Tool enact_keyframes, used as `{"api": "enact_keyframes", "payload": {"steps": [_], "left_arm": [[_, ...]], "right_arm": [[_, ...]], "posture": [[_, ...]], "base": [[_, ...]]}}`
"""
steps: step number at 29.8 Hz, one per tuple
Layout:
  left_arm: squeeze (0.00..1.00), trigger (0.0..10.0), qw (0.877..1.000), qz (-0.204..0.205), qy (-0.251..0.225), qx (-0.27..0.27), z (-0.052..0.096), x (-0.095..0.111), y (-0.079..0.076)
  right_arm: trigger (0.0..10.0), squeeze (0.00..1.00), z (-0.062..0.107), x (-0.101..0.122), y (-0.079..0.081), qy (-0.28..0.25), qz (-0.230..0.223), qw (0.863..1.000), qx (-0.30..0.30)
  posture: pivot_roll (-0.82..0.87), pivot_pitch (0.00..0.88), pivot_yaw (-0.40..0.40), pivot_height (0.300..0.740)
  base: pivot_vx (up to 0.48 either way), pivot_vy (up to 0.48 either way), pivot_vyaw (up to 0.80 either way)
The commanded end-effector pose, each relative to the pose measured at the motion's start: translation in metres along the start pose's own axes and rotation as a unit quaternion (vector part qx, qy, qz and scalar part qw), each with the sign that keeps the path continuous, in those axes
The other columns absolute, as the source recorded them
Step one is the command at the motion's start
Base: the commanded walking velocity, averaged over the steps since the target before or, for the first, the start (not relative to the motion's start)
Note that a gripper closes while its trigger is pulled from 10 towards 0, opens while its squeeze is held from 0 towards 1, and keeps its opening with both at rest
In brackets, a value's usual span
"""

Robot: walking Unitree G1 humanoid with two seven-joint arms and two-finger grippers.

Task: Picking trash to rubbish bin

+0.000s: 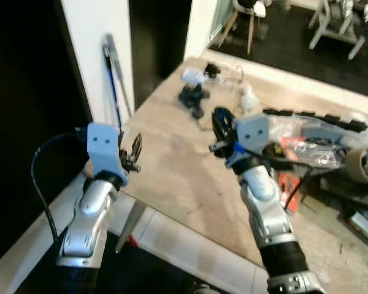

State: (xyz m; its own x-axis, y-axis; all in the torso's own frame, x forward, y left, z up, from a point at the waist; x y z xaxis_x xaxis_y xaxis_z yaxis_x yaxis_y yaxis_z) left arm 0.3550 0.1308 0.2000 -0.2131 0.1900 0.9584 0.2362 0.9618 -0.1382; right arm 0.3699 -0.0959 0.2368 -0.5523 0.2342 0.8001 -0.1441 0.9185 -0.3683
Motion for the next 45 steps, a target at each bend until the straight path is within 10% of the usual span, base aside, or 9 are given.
{"api": "enact_keyframes", "payload": {"steps": [1, 45], "left_arm": [[0.00, 10.0, 1.000, 0.001, 0.009, -0.007, 0.001, -0.003, -0.002], [0.00, 10.0, 0.998, -0.025, 0.046, -0.026, 0.000, -0.017, -0.009]], "right_arm": [[10.0, 0.00, 0.004, -0.004, -0.004, 0.008, 0.001, 1.000, -0.007], [10.0, 0.00, 0.009, -0.011, -0.002, 0.028, -0.003, 1.000, -0.009]], "posture": [[-0.03, 0.123, -0.044, 0.740], [-0.03, 0.139, -0.036, 0.740]], "base": [[-0.289, 0.000, 0.00], [-0.018, -0.054, 0.00]]}}
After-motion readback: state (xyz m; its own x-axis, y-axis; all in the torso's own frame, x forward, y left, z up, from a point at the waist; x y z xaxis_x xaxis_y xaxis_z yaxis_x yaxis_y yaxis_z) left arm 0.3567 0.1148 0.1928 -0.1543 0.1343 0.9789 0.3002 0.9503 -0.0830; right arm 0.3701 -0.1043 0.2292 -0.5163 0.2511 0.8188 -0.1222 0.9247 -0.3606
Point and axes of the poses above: a point about 5 cm out from each wrist's last joint towards the gripper, its own z axis pointing back from the gripper into the wrist, its own x axis along the axis of the wrist's last joint, y = z × x, the point moved 5 cm from there along -z, pointing out of the wrist towards the gripper, and after that the axes turned 9 degrees about z, right-handed, at the moved point
